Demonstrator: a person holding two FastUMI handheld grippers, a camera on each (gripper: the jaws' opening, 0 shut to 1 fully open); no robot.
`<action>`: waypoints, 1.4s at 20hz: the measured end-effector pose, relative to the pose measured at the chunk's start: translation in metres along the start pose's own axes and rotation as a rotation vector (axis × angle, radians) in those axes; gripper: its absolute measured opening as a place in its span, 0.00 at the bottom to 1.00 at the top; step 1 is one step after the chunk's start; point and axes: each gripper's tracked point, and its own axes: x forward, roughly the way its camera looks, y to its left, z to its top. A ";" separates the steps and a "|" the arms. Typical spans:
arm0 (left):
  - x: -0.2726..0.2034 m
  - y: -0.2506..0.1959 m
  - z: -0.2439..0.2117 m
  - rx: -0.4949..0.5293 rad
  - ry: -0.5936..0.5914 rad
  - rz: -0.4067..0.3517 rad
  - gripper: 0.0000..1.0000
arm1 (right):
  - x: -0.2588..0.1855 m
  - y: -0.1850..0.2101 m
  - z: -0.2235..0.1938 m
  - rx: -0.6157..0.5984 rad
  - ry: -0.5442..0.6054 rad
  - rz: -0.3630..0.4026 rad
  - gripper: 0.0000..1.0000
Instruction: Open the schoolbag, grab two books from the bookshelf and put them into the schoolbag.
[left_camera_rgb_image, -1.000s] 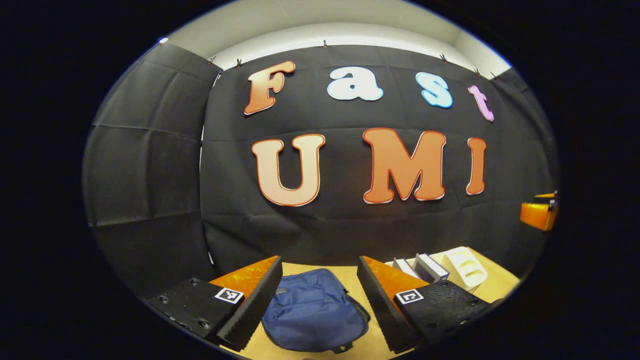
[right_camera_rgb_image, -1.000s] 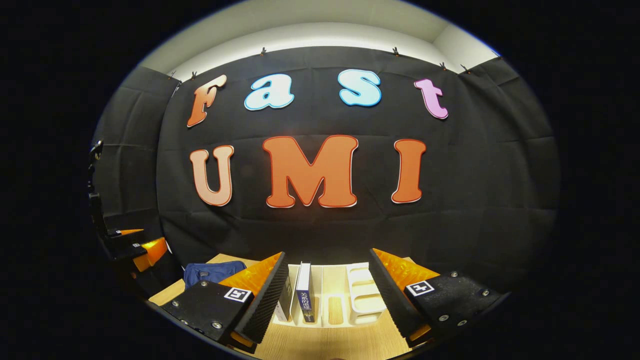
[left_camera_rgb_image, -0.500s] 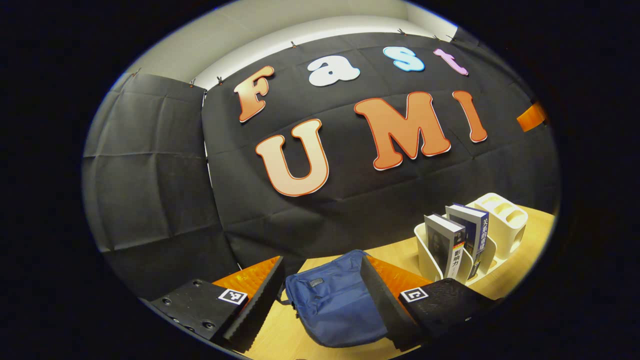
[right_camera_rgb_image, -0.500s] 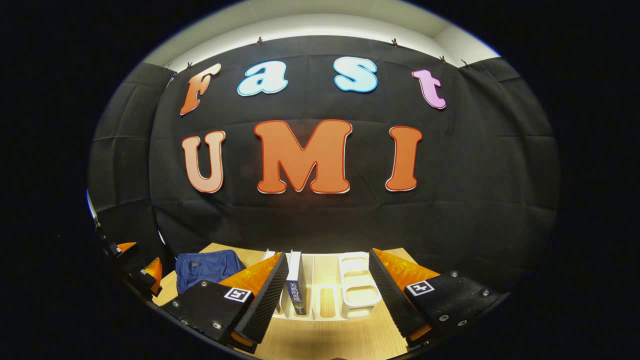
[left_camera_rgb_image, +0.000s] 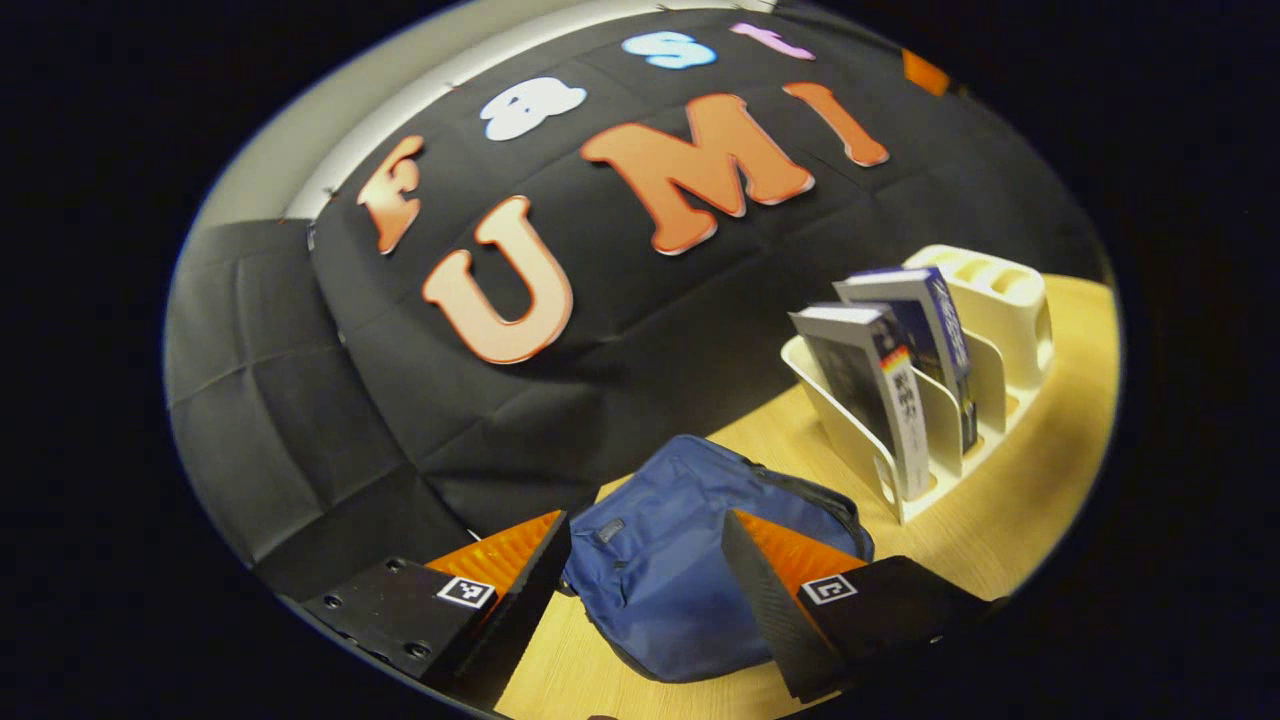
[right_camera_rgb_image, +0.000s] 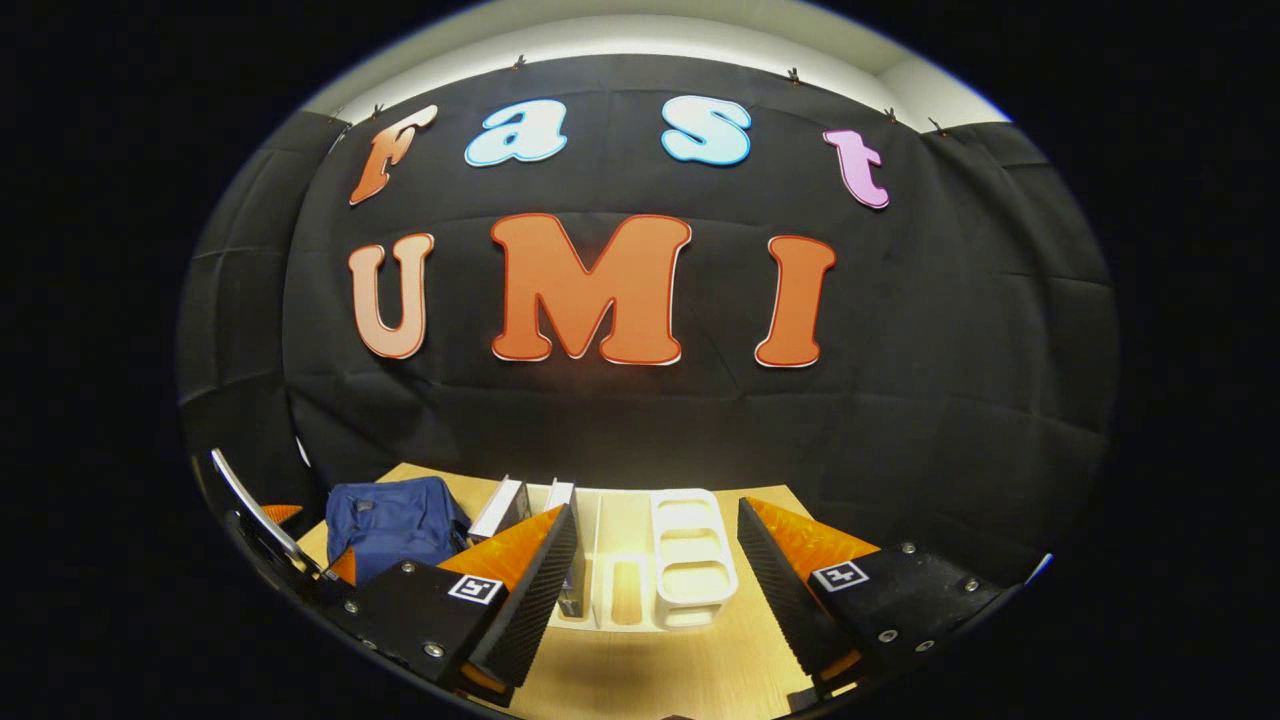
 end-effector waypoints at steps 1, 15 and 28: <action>0.004 -0.021 -0.007 0.032 0.005 -0.028 0.95 | 0.002 -0.001 -0.005 0.007 0.014 0.002 0.96; 0.055 -0.149 -0.088 0.191 0.245 -0.229 0.97 | 0.013 -0.045 -0.031 -0.016 0.096 -0.038 0.97; 0.060 -0.121 -0.101 0.333 0.361 -0.306 0.95 | 0.026 -0.051 -0.052 0.084 0.137 -0.007 0.97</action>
